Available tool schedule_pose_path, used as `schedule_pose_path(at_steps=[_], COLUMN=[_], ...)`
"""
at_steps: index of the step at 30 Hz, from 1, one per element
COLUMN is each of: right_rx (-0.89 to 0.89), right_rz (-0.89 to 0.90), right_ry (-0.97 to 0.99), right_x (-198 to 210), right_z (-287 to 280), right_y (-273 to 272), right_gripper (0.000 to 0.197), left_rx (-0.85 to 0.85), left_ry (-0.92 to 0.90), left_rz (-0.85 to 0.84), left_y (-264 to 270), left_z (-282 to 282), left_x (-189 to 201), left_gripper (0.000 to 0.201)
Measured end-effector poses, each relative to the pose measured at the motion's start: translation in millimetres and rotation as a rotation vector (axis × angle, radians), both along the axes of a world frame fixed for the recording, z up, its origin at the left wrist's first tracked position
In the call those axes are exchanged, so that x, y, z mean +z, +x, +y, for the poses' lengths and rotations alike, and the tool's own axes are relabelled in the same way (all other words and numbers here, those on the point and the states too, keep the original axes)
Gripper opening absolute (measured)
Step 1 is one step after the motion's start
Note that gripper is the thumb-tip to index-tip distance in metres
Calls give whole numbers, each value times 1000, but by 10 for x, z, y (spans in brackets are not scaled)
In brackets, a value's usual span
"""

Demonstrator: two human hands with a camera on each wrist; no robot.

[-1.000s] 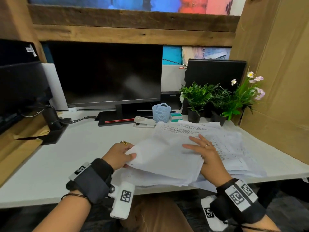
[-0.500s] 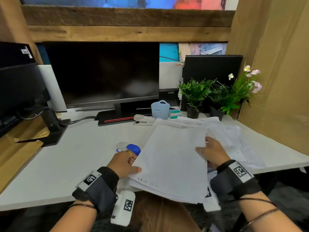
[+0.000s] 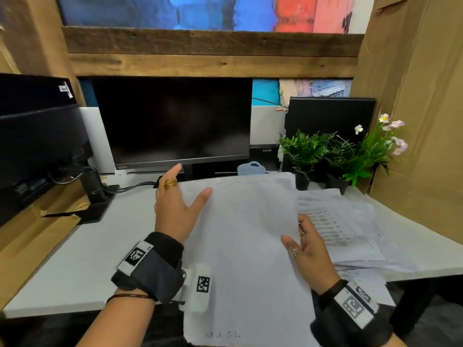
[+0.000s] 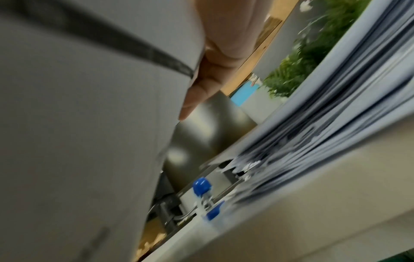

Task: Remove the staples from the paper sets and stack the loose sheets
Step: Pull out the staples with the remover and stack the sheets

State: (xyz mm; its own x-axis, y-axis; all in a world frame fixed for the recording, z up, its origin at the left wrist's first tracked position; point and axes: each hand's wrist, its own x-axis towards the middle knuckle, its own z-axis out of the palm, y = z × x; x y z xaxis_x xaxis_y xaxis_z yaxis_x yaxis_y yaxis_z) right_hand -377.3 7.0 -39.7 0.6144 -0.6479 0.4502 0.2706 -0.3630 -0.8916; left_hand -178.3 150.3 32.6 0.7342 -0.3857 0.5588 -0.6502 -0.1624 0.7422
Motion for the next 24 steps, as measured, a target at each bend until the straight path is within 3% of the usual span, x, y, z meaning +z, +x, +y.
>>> schedule_pose_path(at_steps=[2,4,7,10,12,15,17,20,22,24], right_rx=[76,149,234,299,186,-132,-240,-109,-9,13], right_rz=[14,31,72,217,306,390,595,1072,1213,1252], right_ry=[-53,-118,-173,-198,-287,-386,-422,-557,-642,-703], right_x=[-32,-63,-114,-108,-13,203,314,291,248,195], right_z=[126,289,493,595,599,525,450,464,506,507], right_y=[104,237,468,699,863,1230,1508,1791,1846,1882], right_gripper=[40,33,31,20,10,28,31,53,53,40], left_rx=[50,31,-1,42,71,107,120,132,129,123], left_ry=[148,312,486,510,543,615,635,652,668,669], left_rz=[-234,-354,-306,-233,-214,-208,-204,-165,-145,-125], left_y=[-37,-92,-97,98,232,345,373,406,413,428], left_z=[99,190,342,563,714,910,992,1065,1090,1115], left_x=[60,106,128,46,-15,-76,-98,-143,-160,-176], left_gripper=[61,56,52,50,46,41,42,42,40,36])
